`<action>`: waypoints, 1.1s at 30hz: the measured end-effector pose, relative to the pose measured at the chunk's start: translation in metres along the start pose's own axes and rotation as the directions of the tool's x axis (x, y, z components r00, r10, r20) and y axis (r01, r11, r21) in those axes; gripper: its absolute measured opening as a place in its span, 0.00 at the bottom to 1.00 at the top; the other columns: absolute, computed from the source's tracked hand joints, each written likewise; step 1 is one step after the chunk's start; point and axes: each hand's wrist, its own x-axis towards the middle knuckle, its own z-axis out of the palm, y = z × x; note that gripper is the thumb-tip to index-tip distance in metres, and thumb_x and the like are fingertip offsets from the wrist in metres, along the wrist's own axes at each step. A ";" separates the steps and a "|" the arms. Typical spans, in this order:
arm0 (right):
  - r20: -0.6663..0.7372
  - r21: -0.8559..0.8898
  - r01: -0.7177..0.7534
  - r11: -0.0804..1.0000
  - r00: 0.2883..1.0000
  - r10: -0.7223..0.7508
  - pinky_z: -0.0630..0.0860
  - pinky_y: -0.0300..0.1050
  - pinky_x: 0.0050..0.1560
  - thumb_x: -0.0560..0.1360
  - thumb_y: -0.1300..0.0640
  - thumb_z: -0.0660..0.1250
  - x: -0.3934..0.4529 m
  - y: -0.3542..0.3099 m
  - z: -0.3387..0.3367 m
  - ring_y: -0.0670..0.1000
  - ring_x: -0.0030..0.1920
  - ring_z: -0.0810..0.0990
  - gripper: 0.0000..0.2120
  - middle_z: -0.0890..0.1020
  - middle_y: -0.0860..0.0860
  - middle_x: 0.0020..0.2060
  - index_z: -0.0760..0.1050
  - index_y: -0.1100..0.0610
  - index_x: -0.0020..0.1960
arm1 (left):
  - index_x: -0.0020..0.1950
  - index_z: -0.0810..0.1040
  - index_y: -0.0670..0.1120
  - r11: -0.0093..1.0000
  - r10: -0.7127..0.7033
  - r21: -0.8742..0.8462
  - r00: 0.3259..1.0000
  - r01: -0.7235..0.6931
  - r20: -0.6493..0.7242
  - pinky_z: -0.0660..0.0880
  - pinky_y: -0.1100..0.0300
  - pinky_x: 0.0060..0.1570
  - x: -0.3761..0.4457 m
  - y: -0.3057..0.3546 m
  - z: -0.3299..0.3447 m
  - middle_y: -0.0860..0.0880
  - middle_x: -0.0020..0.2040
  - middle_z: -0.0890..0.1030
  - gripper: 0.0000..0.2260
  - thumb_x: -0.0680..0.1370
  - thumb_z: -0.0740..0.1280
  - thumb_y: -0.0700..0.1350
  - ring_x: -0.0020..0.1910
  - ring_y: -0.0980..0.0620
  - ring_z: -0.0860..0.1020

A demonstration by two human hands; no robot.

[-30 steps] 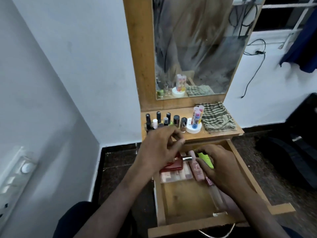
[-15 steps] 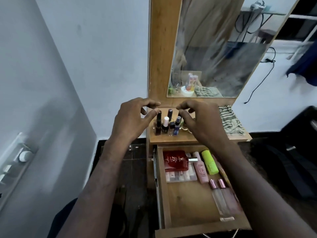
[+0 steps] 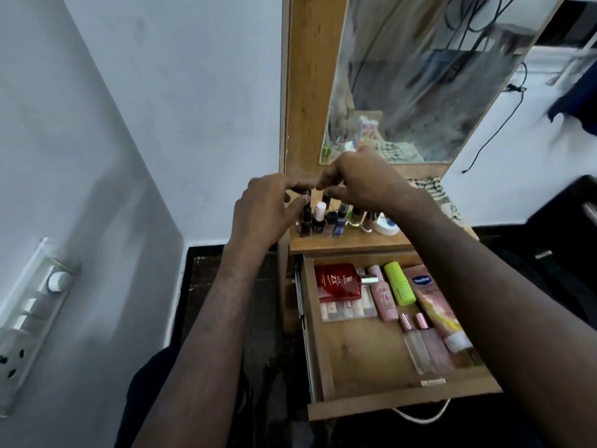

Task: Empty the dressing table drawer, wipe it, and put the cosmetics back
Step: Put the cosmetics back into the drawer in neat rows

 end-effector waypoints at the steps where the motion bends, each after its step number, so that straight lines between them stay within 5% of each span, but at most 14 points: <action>1: 0.006 0.011 -0.010 1.000 1.000 0.010 0.76 0.44 0.56 0.78 0.54 0.75 0.001 0.000 0.003 0.43 0.48 0.81 0.07 0.85 0.45 0.46 0.86 0.48 0.56 | 0.62 0.84 0.62 1.000 -0.011 -0.008 1.000 0.011 0.003 0.73 0.61 0.39 -0.001 0.001 0.000 0.61 0.56 0.86 0.11 0.80 0.73 0.54 0.48 0.60 0.83; 6: -0.016 0.001 -0.026 1.000 1.000 0.026 0.78 0.51 0.64 0.76 0.53 0.77 0.004 0.000 0.010 0.47 0.51 0.83 0.08 0.86 0.48 0.49 0.86 0.48 0.54 | 0.61 0.84 0.62 0.999 -0.034 -0.004 0.999 0.034 -0.007 0.70 0.61 0.38 -0.001 0.006 0.001 0.60 0.55 0.86 0.10 0.81 0.73 0.51 0.48 0.58 0.83; 12: -0.073 0.004 -0.032 0.999 0.997 0.032 0.83 0.54 0.58 0.76 0.55 0.77 0.006 0.001 0.009 0.48 0.50 0.84 0.07 0.87 0.47 0.48 0.86 0.49 0.54 | 0.61 0.84 0.61 0.999 -0.026 0.040 0.992 0.031 -0.121 0.61 0.66 0.33 0.001 0.007 0.003 0.59 0.57 0.84 0.08 0.83 0.69 0.53 0.53 0.57 0.82; 15: -0.174 0.003 -0.036 0.999 0.984 0.036 0.83 0.53 0.57 0.77 0.55 0.76 0.008 0.007 0.007 0.49 0.50 0.84 0.07 0.88 0.47 0.48 0.86 0.49 0.55 | 0.62 0.83 0.61 1.000 -0.016 0.015 0.980 0.019 -0.200 0.69 0.62 0.37 0.004 0.006 0.003 0.60 0.57 0.84 0.08 0.83 0.68 0.54 0.54 0.57 0.81; 19: -0.330 -0.032 -0.006 0.999 0.944 -0.005 0.72 0.44 0.62 0.79 0.50 0.74 0.003 0.006 -0.006 0.45 0.50 0.82 0.07 0.88 0.44 0.49 0.86 0.48 0.56 | 0.62 0.83 0.62 0.999 -0.003 -0.036 0.963 -0.006 -0.271 0.76 0.58 0.41 0.005 0.012 -0.004 0.61 0.56 0.83 0.09 0.83 0.69 0.56 0.52 0.58 0.80; 26: -0.435 0.035 0.035 0.999 0.901 -0.017 0.63 0.22 0.48 0.80 0.49 0.71 -0.038 -0.006 -0.037 0.38 0.45 0.81 0.07 0.88 0.41 0.50 0.87 0.48 0.54 | 0.57 0.84 0.60 0.995 0.021 -0.088 0.977 -0.041 -0.214 0.67 0.67 0.36 -0.012 0.026 -0.025 0.64 0.51 0.84 0.10 0.79 0.71 0.62 0.45 0.63 0.80; 33: -0.409 0.141 0.010 0.990 0.911 0.049 0.66 0.22 0.44 0.80 0.53 0.73 -0.101 -0.005 -0.022 0.35 0.41 0.77 0.10 0.86 0.42 0.47 0.85 0.52 0.59 | 0.57 0.83 0.61 0.996 0.082 -0.023 0.986 -0.087 -0.147 0.65 0.68 0.36 -0.058 0.042 -0.027 0.65 0.51 0.83 0.10 0.79 0.72 0.62 0.46 0.63 0.79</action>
